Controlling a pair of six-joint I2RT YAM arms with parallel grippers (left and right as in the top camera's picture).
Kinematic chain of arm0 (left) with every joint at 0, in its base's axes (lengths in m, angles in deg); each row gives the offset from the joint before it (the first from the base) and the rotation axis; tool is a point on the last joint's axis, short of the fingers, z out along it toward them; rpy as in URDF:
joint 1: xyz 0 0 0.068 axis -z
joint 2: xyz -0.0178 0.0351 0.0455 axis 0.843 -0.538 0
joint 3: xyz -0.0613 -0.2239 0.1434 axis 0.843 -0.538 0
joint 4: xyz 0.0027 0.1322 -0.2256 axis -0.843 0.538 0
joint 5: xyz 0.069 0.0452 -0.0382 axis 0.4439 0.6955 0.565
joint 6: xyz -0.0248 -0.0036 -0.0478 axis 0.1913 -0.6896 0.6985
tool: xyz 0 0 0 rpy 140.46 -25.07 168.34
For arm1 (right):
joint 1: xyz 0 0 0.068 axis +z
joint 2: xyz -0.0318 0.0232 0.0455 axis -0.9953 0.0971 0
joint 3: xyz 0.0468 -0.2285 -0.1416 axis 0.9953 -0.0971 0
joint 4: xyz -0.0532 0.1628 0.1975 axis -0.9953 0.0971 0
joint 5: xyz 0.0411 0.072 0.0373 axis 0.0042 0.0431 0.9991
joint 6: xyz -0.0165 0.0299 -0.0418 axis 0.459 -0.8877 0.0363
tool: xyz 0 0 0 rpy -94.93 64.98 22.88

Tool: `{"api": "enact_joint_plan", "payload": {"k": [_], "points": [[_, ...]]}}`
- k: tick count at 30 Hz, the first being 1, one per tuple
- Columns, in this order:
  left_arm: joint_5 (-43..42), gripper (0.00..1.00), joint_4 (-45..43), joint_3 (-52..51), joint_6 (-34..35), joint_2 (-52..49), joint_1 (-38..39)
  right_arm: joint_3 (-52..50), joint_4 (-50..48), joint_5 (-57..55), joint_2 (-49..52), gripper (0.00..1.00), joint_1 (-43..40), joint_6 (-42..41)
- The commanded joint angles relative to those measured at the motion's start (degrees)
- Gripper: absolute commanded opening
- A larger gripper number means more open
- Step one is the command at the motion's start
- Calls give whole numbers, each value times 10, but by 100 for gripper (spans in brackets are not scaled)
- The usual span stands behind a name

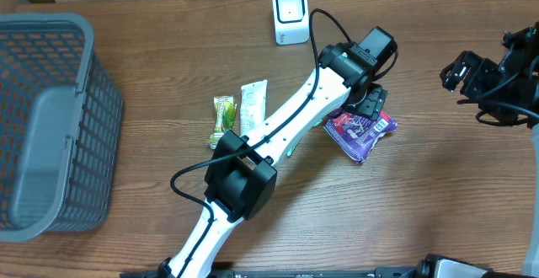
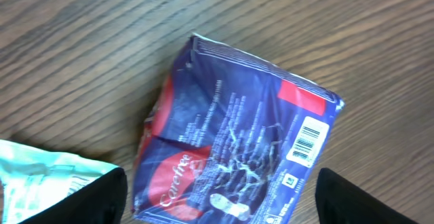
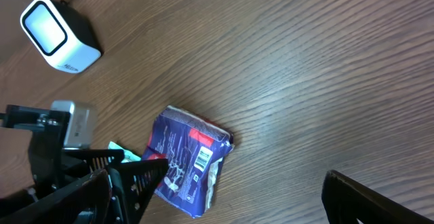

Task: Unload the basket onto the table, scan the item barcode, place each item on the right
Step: 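Carry the purple package out and drop it right of the wipes, then move the right gripper down toward the items on the table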

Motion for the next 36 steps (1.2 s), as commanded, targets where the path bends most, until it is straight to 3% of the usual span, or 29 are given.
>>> {"api": "enact_joint_plan", "payload": {"k": [1,7,10,11,12,16,19,22,24,30,36], "points": [[1,81,26,35,5,12,-34,19,5,-3,-1,100,-2,-2],[1,81,159,201,-30,59,-130,18,33,4,21,100,2,-2],[12,88,198,252,-60,93,-171,17,60,45,57,98,18,-2],[16,93,200,256,-62,108,-186,16,63,58,68,84,28,-5],[18,97,200,256,-62,116,-195,13,59,70,77,79,45,-8],[45,100,203,254,-62,122,-245,-13,-3,70,95,82,155,-49],[45,100,216,250,-62,121,-270,-24,-51,70,111,78,224,-73],[45,100,215,250,-62,121,-281,-34,-98,70,135,71,280,-93],[51,99,215,249,-62,121,-282,-43,-126,70,161,60,323,-114],[51,99,215,249,-62,121,-282,-54,-102,51,232,44,403,-159],[50,100,215,249,-62,121,-281,-73,-56,-42,244,31,427,-203]]}}
